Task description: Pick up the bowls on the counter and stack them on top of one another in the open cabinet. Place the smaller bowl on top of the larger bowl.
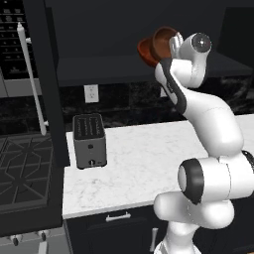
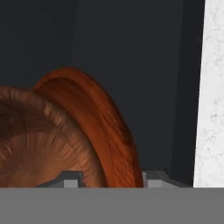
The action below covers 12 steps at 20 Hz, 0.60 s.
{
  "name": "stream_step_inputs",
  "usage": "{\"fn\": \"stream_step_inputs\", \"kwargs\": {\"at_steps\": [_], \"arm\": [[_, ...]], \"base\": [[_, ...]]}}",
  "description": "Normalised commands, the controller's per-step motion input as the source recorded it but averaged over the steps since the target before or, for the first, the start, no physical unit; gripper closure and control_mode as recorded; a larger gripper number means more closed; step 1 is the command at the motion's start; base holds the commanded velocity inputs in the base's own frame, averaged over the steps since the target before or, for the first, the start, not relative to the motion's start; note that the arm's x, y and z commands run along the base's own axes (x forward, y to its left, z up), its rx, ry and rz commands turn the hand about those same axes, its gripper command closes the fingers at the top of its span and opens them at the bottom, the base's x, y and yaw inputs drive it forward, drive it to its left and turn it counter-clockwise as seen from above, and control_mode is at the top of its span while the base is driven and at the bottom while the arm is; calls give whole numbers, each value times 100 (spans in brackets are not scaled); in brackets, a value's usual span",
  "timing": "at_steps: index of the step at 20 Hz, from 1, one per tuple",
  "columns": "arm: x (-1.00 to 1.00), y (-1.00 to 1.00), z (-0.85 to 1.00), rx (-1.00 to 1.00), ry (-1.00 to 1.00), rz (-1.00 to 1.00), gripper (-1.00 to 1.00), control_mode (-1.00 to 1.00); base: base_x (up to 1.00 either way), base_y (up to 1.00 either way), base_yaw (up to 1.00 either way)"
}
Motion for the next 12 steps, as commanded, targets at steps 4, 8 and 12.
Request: {"fn": "stream_step_inputs", "kwargs": {"at_steps": [4, 8, 12], "arm": [[13, 11, -2, 0, -8, 0, -100, -100], [0, 12, 0, 0, -20, 0, -100, -100], [0, 16, 0, 5, -32, 2, -100, -100]], "base": [[0, 0, 0], [0, 0, 0], [0, 0, 0]]}}
